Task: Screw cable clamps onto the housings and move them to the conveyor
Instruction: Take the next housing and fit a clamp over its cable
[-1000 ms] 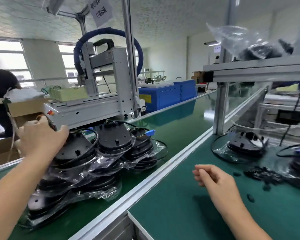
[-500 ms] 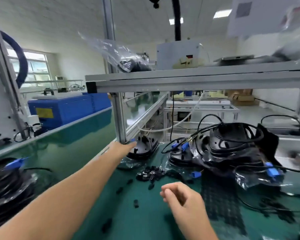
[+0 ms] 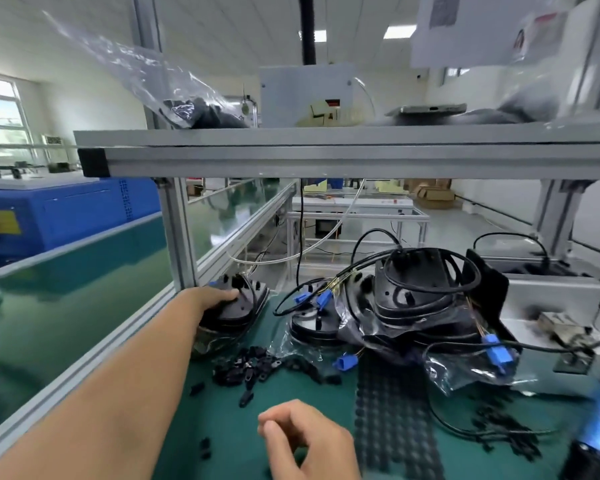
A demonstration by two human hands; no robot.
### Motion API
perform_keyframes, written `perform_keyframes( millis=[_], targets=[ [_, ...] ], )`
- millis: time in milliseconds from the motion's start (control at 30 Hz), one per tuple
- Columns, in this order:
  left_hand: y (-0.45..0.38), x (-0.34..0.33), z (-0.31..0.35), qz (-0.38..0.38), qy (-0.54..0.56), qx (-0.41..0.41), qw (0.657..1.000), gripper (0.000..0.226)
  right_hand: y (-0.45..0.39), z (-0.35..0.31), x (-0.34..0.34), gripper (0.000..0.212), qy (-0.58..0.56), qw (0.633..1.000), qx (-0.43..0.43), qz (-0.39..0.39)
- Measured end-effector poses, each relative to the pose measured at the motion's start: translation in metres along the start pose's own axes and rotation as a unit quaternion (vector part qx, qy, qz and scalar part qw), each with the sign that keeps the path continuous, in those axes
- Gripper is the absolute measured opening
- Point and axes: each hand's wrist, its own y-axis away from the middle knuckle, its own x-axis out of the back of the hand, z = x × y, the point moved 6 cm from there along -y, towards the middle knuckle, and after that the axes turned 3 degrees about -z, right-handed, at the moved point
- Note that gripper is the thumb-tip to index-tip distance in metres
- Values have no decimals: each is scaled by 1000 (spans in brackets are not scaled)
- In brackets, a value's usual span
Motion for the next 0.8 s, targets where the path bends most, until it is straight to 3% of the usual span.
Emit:
perform_keyframes(
  millis=[100,233,367,467,800],
  targets=[
    [-1,7,-3,40,25,-50,998,72,-1,0,2,15,19,999,16,25],
    [5,32,-14,153,-1,-64,986,100,-1,0,2,17,39,999,-1,2],
    [0,35,-20,112,-19,-25,993,98,1,-3,2,15,38,999,0,5],
    [0,42,-17,127,-57,-8,990,100,0,-2,2,15,35,999,15,16],
    [4,30,-16,86,107,-38,990,54,0,-5,2,14,38,999,24,5]
  ],
)
